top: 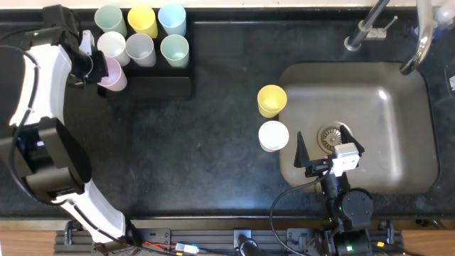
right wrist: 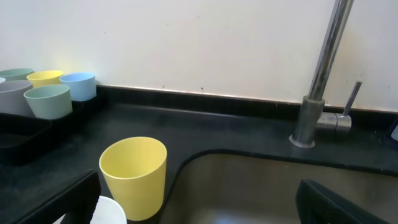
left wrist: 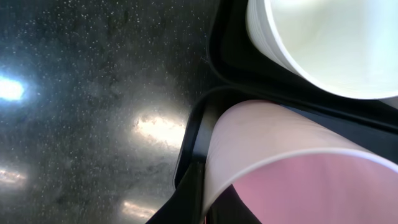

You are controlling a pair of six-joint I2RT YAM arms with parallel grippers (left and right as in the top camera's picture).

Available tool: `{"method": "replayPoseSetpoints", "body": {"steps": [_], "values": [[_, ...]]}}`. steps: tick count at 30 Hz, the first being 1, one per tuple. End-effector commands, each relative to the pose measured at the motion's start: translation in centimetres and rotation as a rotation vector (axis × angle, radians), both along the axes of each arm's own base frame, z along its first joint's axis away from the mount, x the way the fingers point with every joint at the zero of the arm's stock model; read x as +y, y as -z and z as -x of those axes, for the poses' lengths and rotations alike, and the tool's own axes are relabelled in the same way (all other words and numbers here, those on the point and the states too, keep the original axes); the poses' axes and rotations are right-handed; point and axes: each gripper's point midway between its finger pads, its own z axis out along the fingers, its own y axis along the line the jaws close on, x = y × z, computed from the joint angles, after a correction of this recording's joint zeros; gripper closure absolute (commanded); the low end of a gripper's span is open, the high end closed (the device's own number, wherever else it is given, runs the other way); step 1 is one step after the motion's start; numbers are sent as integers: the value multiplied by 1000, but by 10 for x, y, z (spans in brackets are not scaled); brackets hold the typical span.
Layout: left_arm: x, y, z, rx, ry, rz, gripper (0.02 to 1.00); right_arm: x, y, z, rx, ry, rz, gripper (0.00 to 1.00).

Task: Store Cups

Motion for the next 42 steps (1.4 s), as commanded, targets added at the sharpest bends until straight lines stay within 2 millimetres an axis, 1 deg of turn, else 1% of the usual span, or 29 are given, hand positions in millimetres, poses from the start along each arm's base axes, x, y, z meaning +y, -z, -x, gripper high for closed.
{"method": "replayPoseSetpoints", "body": {"steps": [1,15,22,27,29,30,31,32,34,36,39,41,42], "values": [[1,6,1,13,12,-9,947,-1,3,0,-2,3,4,3],[1,11,1,21,13,-7,890,-1,3,0,-2,3,4,3],[0,11,1,24,13,-5,884,-1,3,0,-2,3,4,3],[0,11,2,25,13,-1,858,-1,3,0,-2,3,4,3],[0,11,2,25,13,-1,829,-1,3,0,-2,3,4,7],[0,11,2,25,13,-1,805,-1,3,0,-2,3,4,3],[0,11,2,25,13,-1,750,-1,3,0,-2,3,4,3],[0,11,2,25,13,-1,687,-1,3,0,-2,3,4,5],[-1,10,1,22,14,0,524,-1,3,0,-2,3,4,3],[-1,3,1,5,14,-2,419,-1,3,0,-2,3,4,5],[1,-20,0,-49,-6,-19,351,-1,3,0,-2,3,4,5],[2,-42,1,-102,-13,-35,316,-1,3,0,-2,3,4,3],[2,-56,2,-135,-30,-42,286,-1,3,0,-2,3,4,5]]}}
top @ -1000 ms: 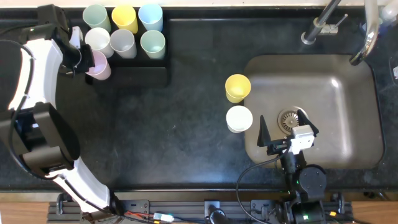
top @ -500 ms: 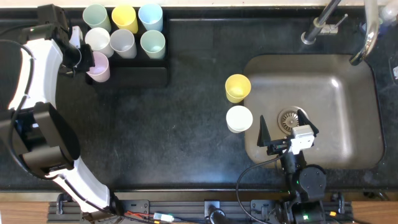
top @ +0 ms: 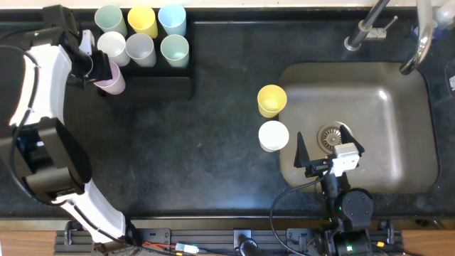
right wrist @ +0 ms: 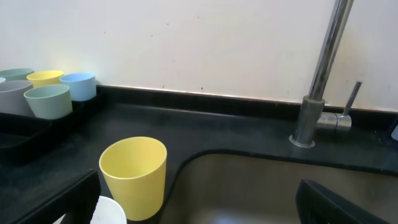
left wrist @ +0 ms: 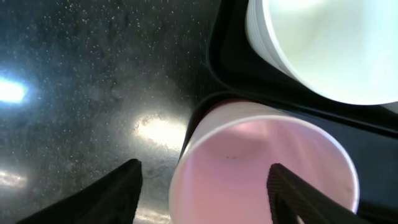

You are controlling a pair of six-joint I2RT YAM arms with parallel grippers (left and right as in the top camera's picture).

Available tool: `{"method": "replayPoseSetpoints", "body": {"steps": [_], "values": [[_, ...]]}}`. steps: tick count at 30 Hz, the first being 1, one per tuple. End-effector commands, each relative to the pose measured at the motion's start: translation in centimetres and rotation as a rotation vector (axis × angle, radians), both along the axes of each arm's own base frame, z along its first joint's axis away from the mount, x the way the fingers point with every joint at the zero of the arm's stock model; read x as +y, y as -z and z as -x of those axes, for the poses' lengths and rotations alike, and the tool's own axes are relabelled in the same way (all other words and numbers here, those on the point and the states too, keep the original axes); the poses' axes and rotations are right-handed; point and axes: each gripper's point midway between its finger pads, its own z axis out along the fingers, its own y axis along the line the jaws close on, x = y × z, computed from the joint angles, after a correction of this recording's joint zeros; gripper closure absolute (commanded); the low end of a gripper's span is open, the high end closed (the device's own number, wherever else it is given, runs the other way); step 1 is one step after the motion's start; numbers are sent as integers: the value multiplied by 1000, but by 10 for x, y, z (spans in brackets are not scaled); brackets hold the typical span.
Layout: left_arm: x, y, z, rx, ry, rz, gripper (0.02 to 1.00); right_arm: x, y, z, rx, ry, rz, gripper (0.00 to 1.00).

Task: Store Cups

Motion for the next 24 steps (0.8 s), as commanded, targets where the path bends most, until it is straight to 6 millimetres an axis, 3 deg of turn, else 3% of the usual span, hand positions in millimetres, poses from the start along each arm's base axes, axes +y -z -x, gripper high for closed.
{"method": "replayPoseSetpoints", "body": {"steps": [1,4,6,9,13,17,20,24], "values": [[1,-65,5,-148,-46,-44,255,-1,3,0,-2,3,4,5],[-12,-111,12,-239,-74,-44,187,-1,3,0,-2,3,4,3],[-33,-143,16,-290,-76,-24,161,-1,3,0,-2,3,4,3],[-75,-181,20,-338,-72,-4,141,-1,3,0,-2,3,4,3],[-147,-210,18,-397,-15,6,134,-1,3,0,-2,3,4,5],[-234,-208,20,-403,92,82,128,-1,3,0,-2,3,4,5],[-289,-187,30,-350,162,127,126,-1,3,0,-2,3,4,3],[-346,-149,45,-246,270,152,128,-1,3,0,-2,3,4,5]]}}
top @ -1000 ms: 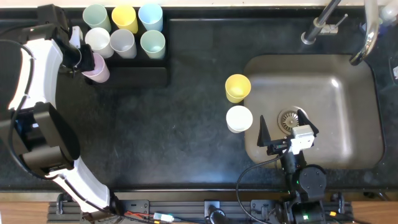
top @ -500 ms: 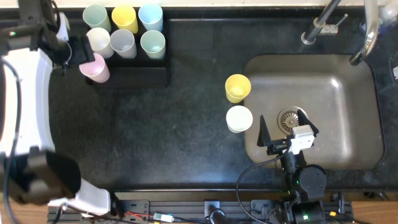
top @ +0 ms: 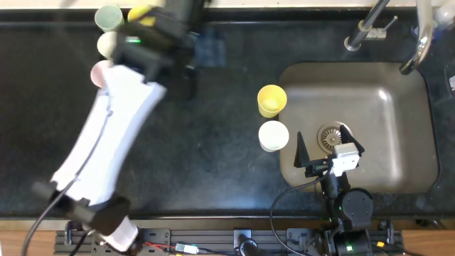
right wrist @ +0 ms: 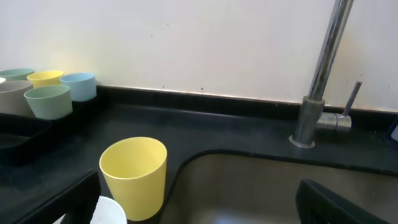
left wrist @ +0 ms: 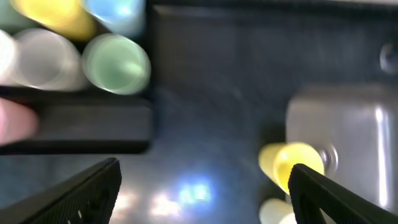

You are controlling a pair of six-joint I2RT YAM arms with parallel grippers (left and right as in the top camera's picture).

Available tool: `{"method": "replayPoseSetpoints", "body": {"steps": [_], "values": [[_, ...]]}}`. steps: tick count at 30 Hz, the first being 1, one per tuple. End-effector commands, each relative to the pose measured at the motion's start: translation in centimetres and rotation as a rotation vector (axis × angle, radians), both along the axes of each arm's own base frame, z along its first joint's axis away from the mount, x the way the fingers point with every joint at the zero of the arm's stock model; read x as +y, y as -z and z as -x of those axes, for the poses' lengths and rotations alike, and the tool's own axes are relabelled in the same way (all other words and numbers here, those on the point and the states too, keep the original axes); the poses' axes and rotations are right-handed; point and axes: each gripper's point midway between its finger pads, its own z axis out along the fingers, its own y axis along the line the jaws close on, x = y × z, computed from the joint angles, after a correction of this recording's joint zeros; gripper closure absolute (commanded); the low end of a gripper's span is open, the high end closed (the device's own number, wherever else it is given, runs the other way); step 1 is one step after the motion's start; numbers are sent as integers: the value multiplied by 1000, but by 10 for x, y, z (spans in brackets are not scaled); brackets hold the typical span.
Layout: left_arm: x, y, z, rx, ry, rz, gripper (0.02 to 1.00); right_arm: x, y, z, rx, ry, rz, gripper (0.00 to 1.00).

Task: Store Cups

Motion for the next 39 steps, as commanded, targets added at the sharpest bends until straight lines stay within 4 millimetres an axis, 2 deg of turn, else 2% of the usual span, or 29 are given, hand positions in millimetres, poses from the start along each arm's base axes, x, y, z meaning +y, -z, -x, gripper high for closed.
{"method": "replayPoseSetpoints", "body": {"steps": [1,7,12,16,23,26,29,33,39], "values": [[-53,43,12,111,51,10,132,-1,3,0,-1,3,4,3],[-97,102,26,252,126,-8,134,-1,3,0,-1,3,4,5],[-118,130,28,284,162,-19,130,-1,3,0,-1,3,4,3],[-126,148,30,318,174,-22,128,-1,3,0,-1,3,4,3],[-126,174,29,358,168,-58,156,-1,3,0,-1,3,4,3],[-126,182,29,372,166,-69,246,-1,3,0,-1,3,4,3],[-126,189,29,383,165,-77,441,-1,3,0,-1,4,4,3],[-127,199,30,403,166,-84,562,-1,3,0,-1,3,4,5],[-131,199,26,385,172,-72,744,-1,3,0,-1,4,4,3]]}}
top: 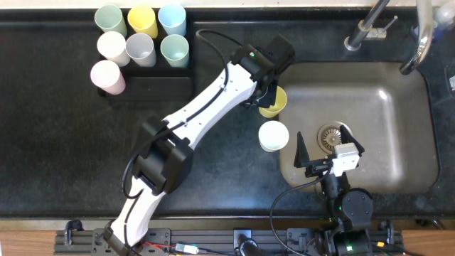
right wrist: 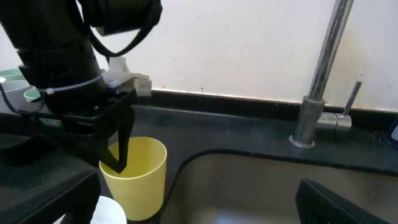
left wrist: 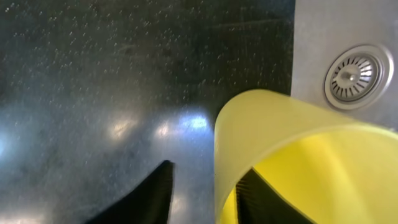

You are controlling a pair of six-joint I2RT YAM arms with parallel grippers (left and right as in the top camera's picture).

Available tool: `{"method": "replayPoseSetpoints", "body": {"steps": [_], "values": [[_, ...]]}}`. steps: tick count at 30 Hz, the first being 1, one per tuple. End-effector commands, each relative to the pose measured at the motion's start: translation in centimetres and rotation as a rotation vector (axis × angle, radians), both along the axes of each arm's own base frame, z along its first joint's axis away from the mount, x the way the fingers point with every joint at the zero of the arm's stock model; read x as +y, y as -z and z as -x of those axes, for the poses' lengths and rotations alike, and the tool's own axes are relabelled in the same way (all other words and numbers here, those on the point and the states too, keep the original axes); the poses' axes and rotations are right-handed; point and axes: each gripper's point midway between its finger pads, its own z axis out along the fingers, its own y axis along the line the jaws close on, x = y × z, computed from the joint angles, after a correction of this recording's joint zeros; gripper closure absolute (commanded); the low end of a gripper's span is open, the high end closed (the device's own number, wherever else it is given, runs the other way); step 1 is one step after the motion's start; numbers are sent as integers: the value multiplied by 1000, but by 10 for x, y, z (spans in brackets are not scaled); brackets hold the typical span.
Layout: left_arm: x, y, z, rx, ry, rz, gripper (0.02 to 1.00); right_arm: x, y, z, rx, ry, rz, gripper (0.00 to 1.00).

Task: Store Cups

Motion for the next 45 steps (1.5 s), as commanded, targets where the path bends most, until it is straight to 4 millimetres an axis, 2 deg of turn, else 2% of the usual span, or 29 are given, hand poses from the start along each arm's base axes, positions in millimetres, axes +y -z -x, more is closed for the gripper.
{"method": "replayPoseSetpoints", "body": {"steps": [1,6,9,11,14,18,20,23,25,27,29,31,38,42,45], "values": [[-6,0,-1,-4,11,15,796,-1,3,0,-2,3,4,5],[-7,0,0,-2,17,16,985,-1,3,0,-2,3,4,3],[-4,-6,-3,-17,13,19,985,-1,3,0,-2,3,4,3],[2,-17,-11,-56,-5,16,985,-1,3,0,-2,3,4,3],[25,-54,-32,-178,-114,6,985,-1,3,0,-2,3,4,3],[81,-122,-58,-351,-351,21,982,-1,3,0,-2,3,4,3],[114,-148,-64,-382,-489,62,985,-1,3,0,-2,3,4,5],[172,-176,-64,-401,-704,79,985,-1,3,0,-2,3,4,3],[211,-184,-57,-406,-857,56,985,-1,3,0,-2,3,4,3],[247,-185,-45,-385,-1012,29,985,-1,3,0,-2,3,4,3],[271,-177,-34,-350,-1135,7,985,-1,3,0,-2,3,4,3],[288,-164,-25,-306,-1245,-5,985,-1,3,0,-2,3,4,3],[314,-101,0,-107,-1506,-29,985,-1,3,0,-2,3,4,5],[323,-82,1,-69,-1542,-26,982,-1,3,0,-2,3,4,3],[327,-79,2,-56,-1552,-30,985,-1,3,0,-2,3,4,5]]}}
